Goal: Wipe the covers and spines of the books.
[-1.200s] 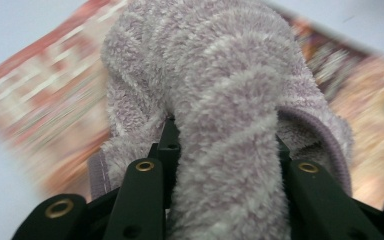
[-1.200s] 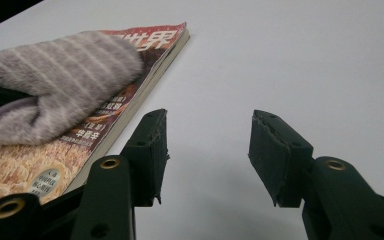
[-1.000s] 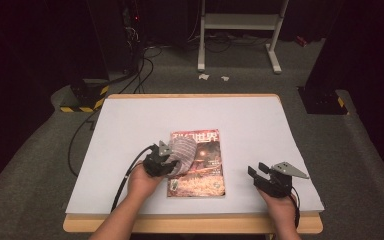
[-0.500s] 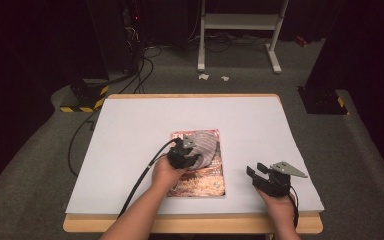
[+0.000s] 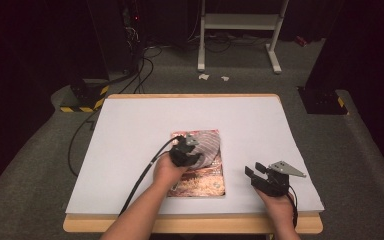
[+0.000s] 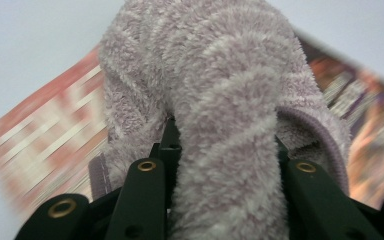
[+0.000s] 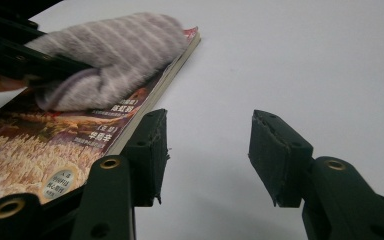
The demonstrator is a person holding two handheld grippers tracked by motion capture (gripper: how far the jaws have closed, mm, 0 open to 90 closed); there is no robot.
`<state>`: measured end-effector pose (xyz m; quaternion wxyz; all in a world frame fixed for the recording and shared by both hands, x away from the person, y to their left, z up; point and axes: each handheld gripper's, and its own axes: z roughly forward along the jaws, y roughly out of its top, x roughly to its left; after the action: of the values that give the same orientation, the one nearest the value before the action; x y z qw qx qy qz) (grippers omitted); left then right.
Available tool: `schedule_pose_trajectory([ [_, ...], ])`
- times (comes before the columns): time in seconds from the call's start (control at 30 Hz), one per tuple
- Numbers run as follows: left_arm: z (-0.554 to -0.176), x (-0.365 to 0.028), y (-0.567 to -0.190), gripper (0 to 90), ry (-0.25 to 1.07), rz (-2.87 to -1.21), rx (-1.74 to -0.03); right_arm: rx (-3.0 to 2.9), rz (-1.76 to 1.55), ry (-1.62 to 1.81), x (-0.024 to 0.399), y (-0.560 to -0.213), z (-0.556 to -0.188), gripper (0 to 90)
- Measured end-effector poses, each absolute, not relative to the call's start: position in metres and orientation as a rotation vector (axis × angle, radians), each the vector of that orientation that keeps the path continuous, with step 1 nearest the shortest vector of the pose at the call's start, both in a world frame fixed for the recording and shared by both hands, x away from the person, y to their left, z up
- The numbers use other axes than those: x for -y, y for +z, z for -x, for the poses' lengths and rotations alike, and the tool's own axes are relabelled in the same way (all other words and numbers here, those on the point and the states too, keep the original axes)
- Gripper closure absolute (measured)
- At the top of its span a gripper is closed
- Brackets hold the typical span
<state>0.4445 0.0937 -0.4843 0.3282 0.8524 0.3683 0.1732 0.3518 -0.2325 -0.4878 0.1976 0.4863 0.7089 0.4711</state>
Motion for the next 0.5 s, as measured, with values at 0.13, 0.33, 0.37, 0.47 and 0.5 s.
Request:
schedule_pose_trajectory([
  [0.13,-0.442,-0.133,-0.482,66.1,0.49,-2.234,-1.039,-1.984,-1.365,1.312,0.232,-0.488,-0.351,49.6],
  [0.33,-0.444,-0.146,-0.483,66.2,0.507,-2.219,-1.072,-1.986,-1.362,1.309,0.23,-0.488,-0.352,49.6],
  [0.37,-0.444,-0.143,-0.484,66.2,0.512,-2.216,-1.072,-1.987,-1.357,1.307,0.23,-0.487,-0.352,49.6],
  [0.47,-0.447,-0.131,-0.485,66.2,0.506,-2.202,-1.06,-1.99,-1.35,1.31,0.229,-0.487,-0.352,49.5],
  [0.5,-0.448,-0.125,-0.486,66.2,0.502,-2.2,-1.053,-1.991,-1.349,1.309,0.229,-0.487,-0.352,49.6],
])
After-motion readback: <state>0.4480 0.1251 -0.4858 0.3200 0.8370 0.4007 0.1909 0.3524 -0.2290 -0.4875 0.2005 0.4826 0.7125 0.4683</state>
